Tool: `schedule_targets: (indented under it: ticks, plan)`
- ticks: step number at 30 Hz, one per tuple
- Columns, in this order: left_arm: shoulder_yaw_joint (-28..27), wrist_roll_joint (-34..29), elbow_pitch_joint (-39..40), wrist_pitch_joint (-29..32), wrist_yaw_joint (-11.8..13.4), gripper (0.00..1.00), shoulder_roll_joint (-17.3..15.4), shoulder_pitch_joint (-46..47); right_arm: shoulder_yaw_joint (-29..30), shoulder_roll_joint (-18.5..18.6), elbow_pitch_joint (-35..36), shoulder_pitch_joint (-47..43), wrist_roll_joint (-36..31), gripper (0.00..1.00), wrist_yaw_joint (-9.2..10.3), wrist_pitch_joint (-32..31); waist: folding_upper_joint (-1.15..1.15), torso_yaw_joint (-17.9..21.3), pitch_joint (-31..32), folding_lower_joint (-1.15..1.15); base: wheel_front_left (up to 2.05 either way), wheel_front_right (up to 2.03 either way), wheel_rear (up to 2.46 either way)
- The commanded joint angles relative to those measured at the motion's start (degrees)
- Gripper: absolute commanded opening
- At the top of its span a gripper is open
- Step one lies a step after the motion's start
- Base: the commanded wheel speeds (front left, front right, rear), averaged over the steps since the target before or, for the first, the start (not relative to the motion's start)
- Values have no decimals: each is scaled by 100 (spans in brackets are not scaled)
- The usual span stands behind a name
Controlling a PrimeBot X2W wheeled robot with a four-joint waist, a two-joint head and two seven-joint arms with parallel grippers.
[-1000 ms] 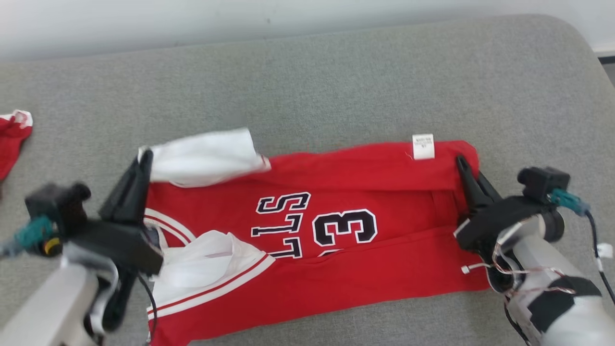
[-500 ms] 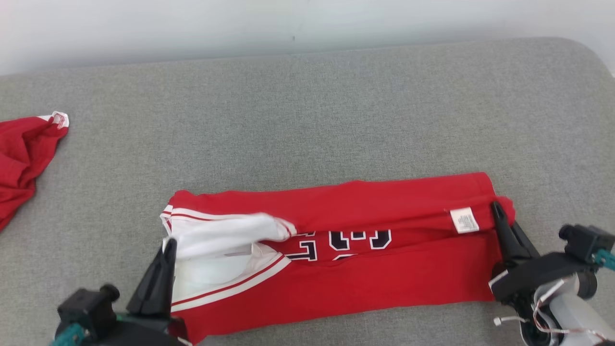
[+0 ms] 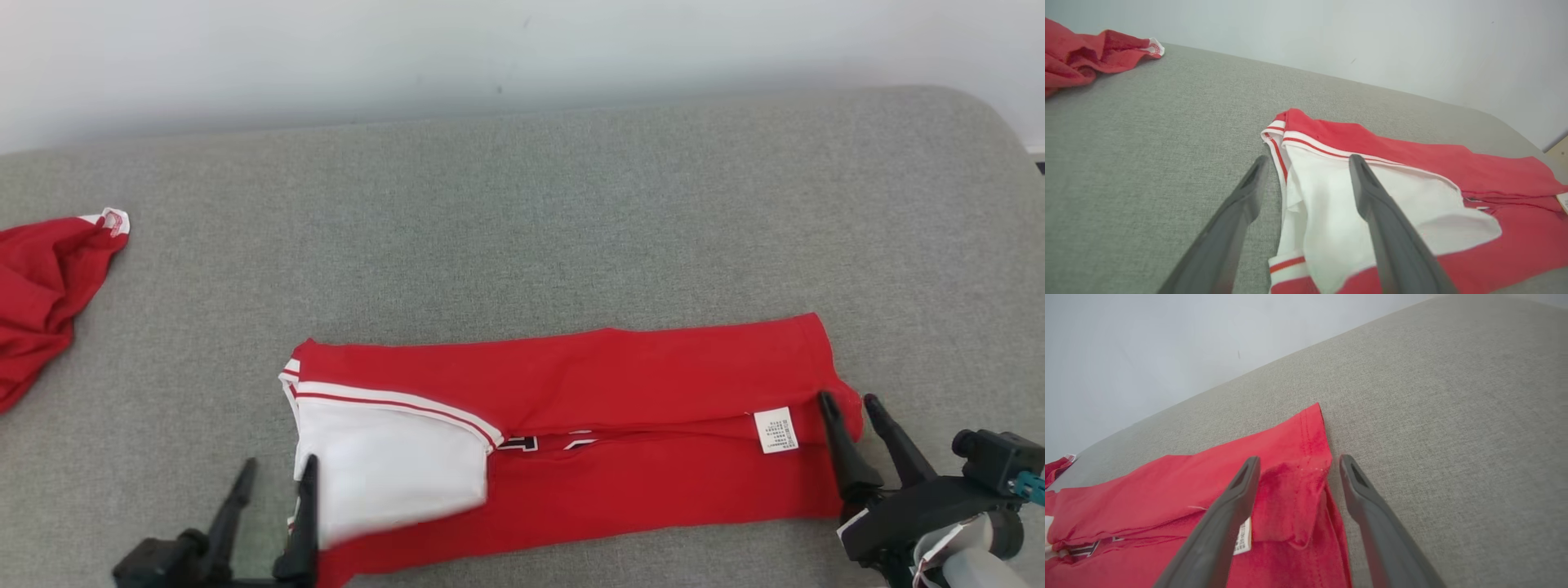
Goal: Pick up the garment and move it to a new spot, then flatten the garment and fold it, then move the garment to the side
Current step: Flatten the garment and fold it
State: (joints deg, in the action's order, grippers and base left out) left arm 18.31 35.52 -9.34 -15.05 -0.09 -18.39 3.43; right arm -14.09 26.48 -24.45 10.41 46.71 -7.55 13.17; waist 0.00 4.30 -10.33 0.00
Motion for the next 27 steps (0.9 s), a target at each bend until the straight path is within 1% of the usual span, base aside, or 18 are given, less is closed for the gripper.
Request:
schedule_targets:
  ticks: [1,2,3,9,13,16,18,23,27]
  plan:
    - [-227,-156,25,-17,-37,100,78,-100,82,13,82,-120,-70,100,14,42,0,10,68,0,0,0,0]
    - [-345,-263,59,-17,-27,100,126,-122,132,26,127,-148,-86,100,14,46,0,8,88,0,0,0,0]
    - [-345,-263,59,-17,-27,100,126,-122,132,26,127,-148,-86,100,14,46,0,8,88,0,0,0,0]
    - [-1128,-1121,440,-17,43,100,390,-302,435,73,253,-199,-325,100,14,-60,0,-42,236,0,0,0,0]
    - [-1520,-1570,602,-17,-54,100,588,-437,646,-39,42,22,-680,100,14,-355,0,-101,320,0,0,0,0]
    - [-1730,-1772,602,-17,-137,100,753,-477,767,-157,-234,241,-918,100,14,-627,0,-159,349,0,0,0,0]
    - [-1877,-1891,550,-17,-262,100,907,-494,847,-264,-590,469,-1082,100,14,-883,0,-233,346,0,0,0,0]
    - [-2023,-2121,432,-17,-440,100,1091,-424,897,-385,-1201,787,-1314,100,14,-1104,0,-378,306,0,0,0,0]
    - [-2087,-2273,320,-17,-537,100,1188,-397,832,-475,-1618,814,-1328,100,14,-1212,0,-478,333,0,0,0,0]
